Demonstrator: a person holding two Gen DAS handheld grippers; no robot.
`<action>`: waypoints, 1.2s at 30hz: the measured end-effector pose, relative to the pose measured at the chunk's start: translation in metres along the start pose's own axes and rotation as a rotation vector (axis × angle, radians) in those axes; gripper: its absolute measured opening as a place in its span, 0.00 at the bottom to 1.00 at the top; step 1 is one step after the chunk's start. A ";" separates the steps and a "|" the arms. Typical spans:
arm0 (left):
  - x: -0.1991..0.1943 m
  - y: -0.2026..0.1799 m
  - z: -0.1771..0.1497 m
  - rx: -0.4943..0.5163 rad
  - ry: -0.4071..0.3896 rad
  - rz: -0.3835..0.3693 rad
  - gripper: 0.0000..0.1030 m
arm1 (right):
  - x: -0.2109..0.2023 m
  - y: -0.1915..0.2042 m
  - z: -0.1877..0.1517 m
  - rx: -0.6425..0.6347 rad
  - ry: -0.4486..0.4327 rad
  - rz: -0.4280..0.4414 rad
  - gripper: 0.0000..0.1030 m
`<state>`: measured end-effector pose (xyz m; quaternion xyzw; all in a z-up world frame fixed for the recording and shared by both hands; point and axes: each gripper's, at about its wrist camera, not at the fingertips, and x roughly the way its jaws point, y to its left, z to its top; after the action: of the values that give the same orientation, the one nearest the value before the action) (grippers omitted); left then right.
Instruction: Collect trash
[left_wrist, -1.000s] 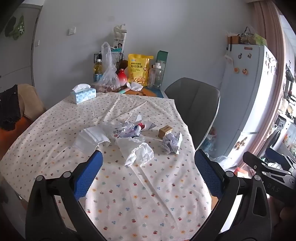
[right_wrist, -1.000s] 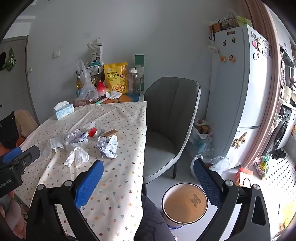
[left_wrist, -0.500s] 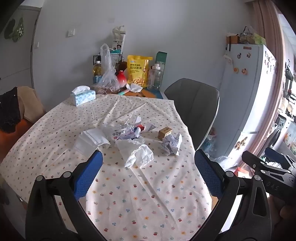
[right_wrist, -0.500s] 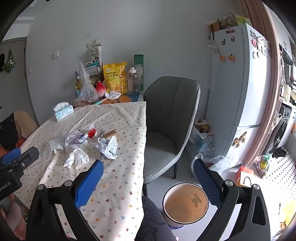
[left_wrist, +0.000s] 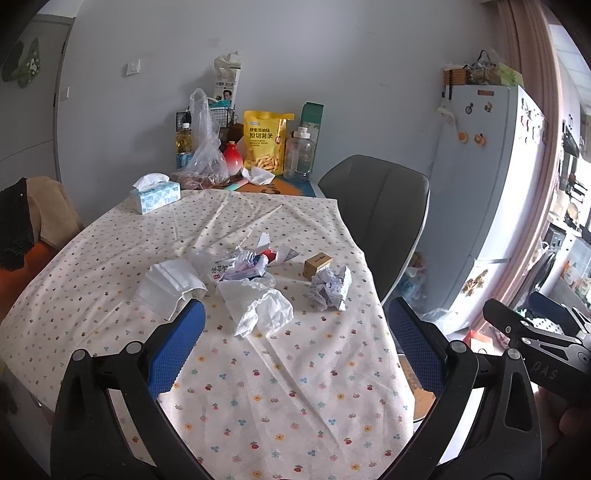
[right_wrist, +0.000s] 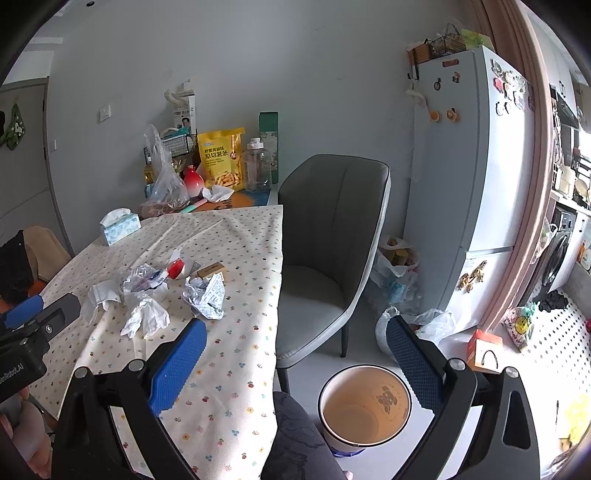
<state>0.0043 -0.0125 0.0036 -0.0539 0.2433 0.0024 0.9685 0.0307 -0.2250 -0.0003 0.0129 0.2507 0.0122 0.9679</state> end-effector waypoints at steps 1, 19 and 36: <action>0.000 -0.001 0.000 0.000 0.001 0.000 0.95 | 0.000 -0.001 -0.001 0.000 0.000 -0.001 0.93; 0.001 -0.007 -0.002 -0.001 -0.003 0.000 0.95 | 0.002 -0.002 -0.002 0.006 0.007 -0.004 0.93; -0.004 -0.005 0.002 -0.009 -0.011 0.015 0.95 | 0.001 -0.009 0.003 0.030 -0.002 0.009 0.93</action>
<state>0.0018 -0.0172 0.0080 -0.0562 0.2383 0.0111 0.9695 0.0328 -0.2335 0.0015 0.0284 0.2498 0.0126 0.9678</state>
